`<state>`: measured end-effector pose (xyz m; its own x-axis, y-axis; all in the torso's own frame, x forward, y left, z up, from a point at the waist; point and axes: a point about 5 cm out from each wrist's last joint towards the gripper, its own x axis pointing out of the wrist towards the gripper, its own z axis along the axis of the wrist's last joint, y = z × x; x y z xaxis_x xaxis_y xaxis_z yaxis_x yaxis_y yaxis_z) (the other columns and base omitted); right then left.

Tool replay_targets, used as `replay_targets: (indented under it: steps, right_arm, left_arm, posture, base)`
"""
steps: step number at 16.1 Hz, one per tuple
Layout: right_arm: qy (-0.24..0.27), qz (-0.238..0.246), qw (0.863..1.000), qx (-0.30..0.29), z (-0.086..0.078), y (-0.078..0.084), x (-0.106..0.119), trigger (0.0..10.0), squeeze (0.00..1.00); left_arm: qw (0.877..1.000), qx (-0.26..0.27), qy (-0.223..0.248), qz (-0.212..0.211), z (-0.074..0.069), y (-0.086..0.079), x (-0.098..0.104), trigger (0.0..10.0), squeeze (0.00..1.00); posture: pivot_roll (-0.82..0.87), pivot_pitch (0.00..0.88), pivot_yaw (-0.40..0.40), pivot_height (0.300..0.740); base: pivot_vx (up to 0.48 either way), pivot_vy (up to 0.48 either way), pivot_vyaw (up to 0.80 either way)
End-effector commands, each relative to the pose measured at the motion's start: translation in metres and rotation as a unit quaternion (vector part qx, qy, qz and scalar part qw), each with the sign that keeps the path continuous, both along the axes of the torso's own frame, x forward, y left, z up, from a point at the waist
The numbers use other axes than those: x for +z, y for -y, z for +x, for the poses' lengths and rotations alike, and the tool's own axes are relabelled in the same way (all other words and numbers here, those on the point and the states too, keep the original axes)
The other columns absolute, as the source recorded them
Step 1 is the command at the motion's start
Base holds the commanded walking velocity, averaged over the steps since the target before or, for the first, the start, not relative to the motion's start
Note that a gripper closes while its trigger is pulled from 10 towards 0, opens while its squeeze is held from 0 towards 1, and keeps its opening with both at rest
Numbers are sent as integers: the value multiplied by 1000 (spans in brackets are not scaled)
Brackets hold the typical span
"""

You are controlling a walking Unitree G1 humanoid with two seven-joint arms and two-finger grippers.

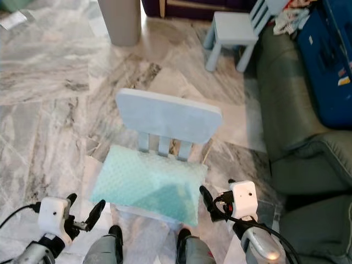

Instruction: Move the pillow to the sofa

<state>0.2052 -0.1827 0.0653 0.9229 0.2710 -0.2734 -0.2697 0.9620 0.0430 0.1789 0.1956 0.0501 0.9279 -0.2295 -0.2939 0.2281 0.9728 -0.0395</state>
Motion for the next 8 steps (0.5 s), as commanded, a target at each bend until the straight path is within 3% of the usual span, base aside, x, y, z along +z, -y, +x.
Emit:
replay_targets:
  steps: [1,8]
  right_arm:
    - [-24,-6,1000,-4,-10,5,1,10000,0]
    - [-46,2,999,9,-15,1,9,10000,0]
  left_arm:
    - [1000,7,-23,4,-8,-3,1,10000,0]
    - [999,7,-41,-1,-8,1,11,10000,0]
  posture:
    - [45,363,-56,740]
    - [40,377,-57,740]
  base:
    - [0,0,0]
    - [0,0,0]
